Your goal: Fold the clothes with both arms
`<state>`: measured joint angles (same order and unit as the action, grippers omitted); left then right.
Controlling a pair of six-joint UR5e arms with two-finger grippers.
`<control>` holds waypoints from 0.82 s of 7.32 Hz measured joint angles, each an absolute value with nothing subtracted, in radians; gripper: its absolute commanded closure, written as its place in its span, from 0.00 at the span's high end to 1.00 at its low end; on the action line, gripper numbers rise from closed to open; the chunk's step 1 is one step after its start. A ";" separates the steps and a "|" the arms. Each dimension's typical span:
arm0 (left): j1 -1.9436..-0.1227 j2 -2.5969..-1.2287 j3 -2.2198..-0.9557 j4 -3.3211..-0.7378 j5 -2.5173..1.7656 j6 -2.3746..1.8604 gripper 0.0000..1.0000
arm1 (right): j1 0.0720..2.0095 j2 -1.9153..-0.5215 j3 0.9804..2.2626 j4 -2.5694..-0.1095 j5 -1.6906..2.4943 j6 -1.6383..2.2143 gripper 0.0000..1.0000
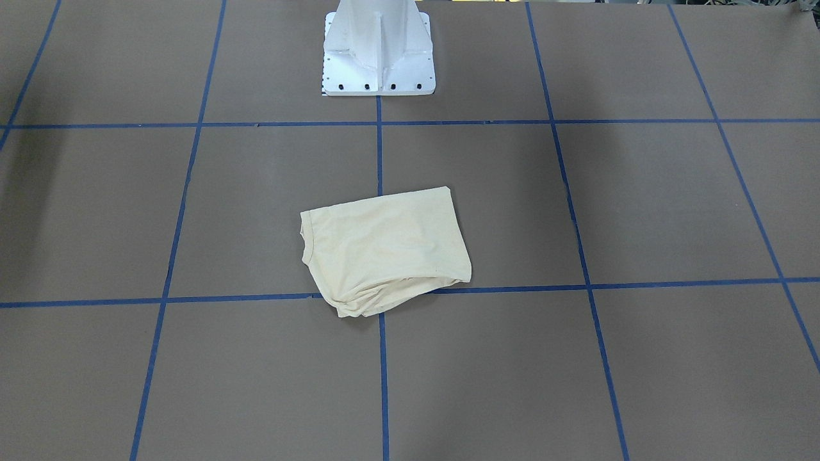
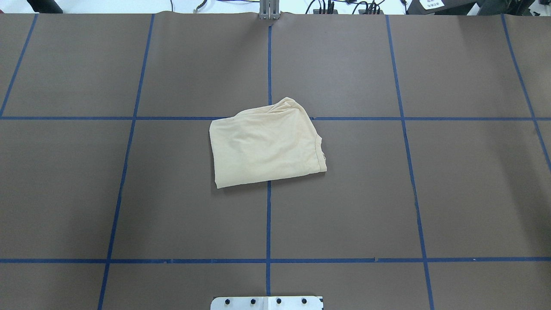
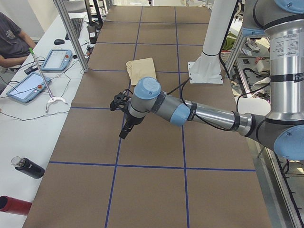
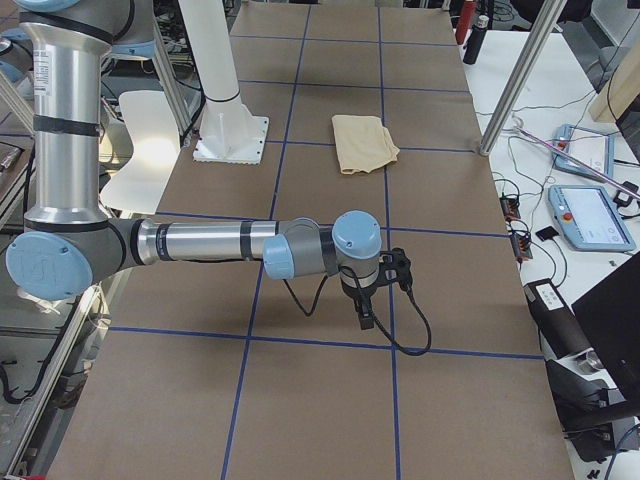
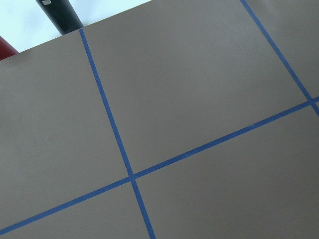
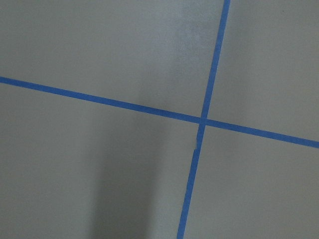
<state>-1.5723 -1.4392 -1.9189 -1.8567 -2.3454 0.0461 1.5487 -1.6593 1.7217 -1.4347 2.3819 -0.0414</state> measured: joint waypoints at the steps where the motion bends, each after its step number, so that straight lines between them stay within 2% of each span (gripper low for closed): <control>1: -1.572 -1.436 -1.921 -1.857 -2.345 0.046 1.00 | 1.548 -1.663 1.723 -1.434 2.382 -0.041 1.00; 6: -1.572 -1.433 -1.946 -1.858 -2.346 0.046 1.00 | 1.548 -1.667 1.728 -1.434 2.377 -0.042 1.00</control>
